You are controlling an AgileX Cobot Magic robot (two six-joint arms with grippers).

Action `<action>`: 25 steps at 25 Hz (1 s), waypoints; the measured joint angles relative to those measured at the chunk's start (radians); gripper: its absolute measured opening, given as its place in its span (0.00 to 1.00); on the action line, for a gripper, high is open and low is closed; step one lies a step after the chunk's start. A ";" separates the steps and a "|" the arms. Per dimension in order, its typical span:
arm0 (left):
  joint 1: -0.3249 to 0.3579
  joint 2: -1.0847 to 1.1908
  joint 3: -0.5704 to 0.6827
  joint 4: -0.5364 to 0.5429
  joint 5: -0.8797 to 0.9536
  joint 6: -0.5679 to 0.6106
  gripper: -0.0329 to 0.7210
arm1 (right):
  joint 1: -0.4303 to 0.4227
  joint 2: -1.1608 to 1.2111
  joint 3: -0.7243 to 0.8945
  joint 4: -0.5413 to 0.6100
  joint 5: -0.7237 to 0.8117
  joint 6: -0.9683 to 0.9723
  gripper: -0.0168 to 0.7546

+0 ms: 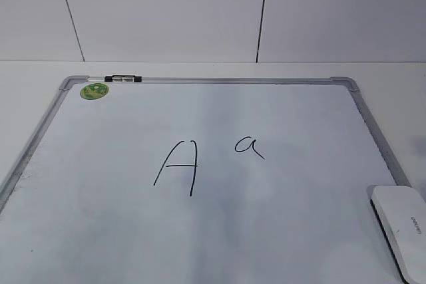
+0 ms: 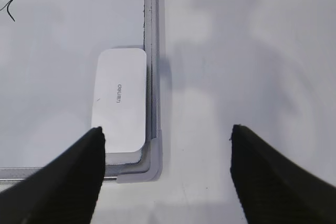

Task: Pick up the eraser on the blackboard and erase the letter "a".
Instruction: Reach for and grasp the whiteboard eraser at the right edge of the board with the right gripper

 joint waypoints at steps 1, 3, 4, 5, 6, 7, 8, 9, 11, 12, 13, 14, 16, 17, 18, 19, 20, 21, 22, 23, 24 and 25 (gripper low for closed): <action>0.000 0.000 0.000 0.000 0.000 0.000 0.36 | 0.000 0.016 -0.009 -0.005 0.000 0.000 0.79; 0.000 0.000 0.000 0.000 0.000 0.000 0.35 | 0.000 0.044 -0.028 -0.010 0.000 0.000 0.79; 0.000 0.000 0.000 0.000 0.000 0.000 0.35 | 0.000 0.060 -0.041 -0.010 0.000 0.000 0.79; 0.000 0.000 0.000 -0.002 0.000 0.000 0.35 | 0.000 0.074 -0.056 -0.012 0.000 0.000 0.79; 0.000 0.000 0.000 -0.002 0.000 0.000 0.35 | 0.000 0.093 -0.071 -0.012 0.000 0.000 0.79; 0.000 0.000 0.000 -0.002 0.000 0.000 0.35 | 0.000 0.113 -0.090 -0.012 0.000 0.000 0.79; 0.000 0.000 0.000 -0.002 0.000 0.000 0.35 | 0.002 0.132 -0.109 -0.012 0.000 0.000 0.79; 0.000 0.000 0.000 -0.004 0.000 0.000 0.35 | 0.002 0.149 -0.126 -0.014 0.000 0.000 0.79; 0.000 0.000 0.000 -0.004 0.000 0.000 0.35 | 0.002 0.190 -0.149 -0.014 0.002 0.000 0.79; 0.000 0.000 0.000 -0.006 0.000 0.000 0.35 | 0.002 0.207 -0.154 -0.014 0.002 0.000 0.79; 0.000 0.000 0.000 -0.006 0.000 0.000 0.36 | 0.002 0.228 -0.154 -0.014 0.004 0.000 0.79; 0.000 0.000 0.000 -0.006 0.000 0.000 0.36 | 0.002 0.249 -0.155 -0.014 0.009 0.000 0.79; 0.000 0.000 0.000 -0.007 0.000 0.000 0.36 | 0.002 0.286 -0.156 -0.014 0.013 0.000 0.79; 0.000 0.000 0.000 -0.007 0.000 0.000 0.36 | 0.002 0.305 -0.156 -0.014 0.016 0.001 0.79; 0.000 0.000 0.000 -0.007 0.000 0.000 0.36 | 0.002 0.323 -0.156 -0.014 0.016 0.004 0.79; 0.000 0.000 0.000 -0.007 0.000 0.000 0.36 | 0.002 0.338 -0.156 -0.014 0.016 0.005 0.79; 0.000 0.000 0.000 -0.007 0.000 0.000 0.36 | 0.002 0.355 -0.156 -0.014 0.016 0.007 0.79; 0.000 0.000 0.000 -0.007 0.000 0.000 0.36 | 0.002 0.371 -0.156 -0.014 0.016 0.009 0.79; 0.000 0.000 0.000 -0.007 0.000 0.000 0.36 | 0.002 0.384 -0.156 -0.014 0.011 0.011 0.79; 0.000 0.000 0.000 -0.007 0.000 0.000 0.36 | 0.002 0.400 -0.156 -0.014 0.006 0.011 0.79; 0.000 0.000 0.000 -0.009 0.000 0.000 0.36 | 0.002 0.416 -0.156 -0.014 -0.002 0.011 0.79; 0.000 0.000 0.000 -0.009 0.000 0.000 0.36 | 0.002 0.435 -0.156 -0.014 -0.010 0.014 0.79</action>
